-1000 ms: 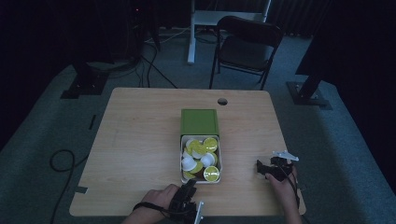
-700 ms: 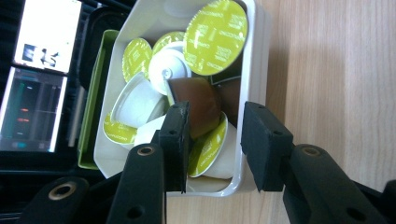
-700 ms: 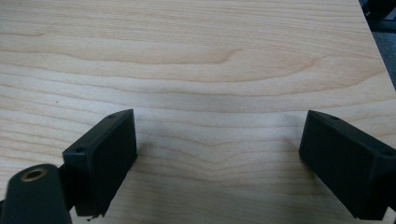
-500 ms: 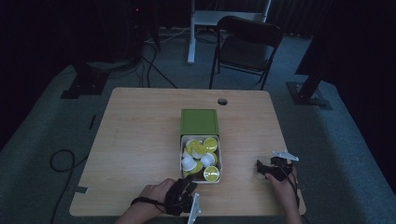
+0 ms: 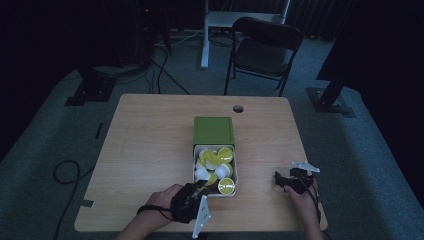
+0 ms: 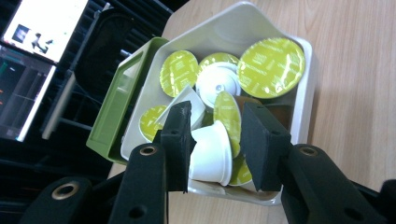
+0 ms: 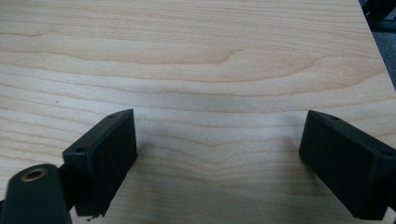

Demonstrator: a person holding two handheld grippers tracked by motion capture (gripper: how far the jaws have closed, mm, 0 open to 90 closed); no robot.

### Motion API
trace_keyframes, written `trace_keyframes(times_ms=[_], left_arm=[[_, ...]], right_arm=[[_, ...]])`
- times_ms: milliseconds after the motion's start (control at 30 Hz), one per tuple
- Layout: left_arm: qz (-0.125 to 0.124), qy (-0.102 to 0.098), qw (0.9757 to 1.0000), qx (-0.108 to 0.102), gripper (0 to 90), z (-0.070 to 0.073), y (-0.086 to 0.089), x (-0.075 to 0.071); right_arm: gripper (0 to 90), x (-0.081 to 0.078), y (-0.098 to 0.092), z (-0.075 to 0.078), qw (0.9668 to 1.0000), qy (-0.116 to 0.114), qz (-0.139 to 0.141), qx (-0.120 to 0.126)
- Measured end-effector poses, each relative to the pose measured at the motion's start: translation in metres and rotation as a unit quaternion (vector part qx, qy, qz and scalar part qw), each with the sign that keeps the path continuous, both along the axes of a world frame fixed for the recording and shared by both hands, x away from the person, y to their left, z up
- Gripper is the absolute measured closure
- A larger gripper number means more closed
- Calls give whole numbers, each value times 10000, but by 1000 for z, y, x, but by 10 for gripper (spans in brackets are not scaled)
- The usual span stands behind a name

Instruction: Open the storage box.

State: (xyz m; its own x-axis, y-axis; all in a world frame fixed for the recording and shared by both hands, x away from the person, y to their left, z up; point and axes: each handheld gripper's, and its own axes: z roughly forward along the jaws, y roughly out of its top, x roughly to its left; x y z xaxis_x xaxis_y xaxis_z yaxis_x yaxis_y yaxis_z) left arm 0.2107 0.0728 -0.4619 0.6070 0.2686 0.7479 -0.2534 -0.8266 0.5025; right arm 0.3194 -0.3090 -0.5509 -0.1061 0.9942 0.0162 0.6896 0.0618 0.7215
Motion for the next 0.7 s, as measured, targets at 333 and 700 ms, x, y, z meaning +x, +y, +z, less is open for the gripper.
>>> trace_keyframes(times_ms=[333, 700], left_arm=[[112, 169, 9986, -494, 636, 20, 16, 11], [420, 345, 9935, -1004, 635, 30, 44, 23]], right_arm=[[105, 0, 0, 0, 10000, 0, 0, -1], [106, 0, 0, 0, 10000, 0, 1, -1]])
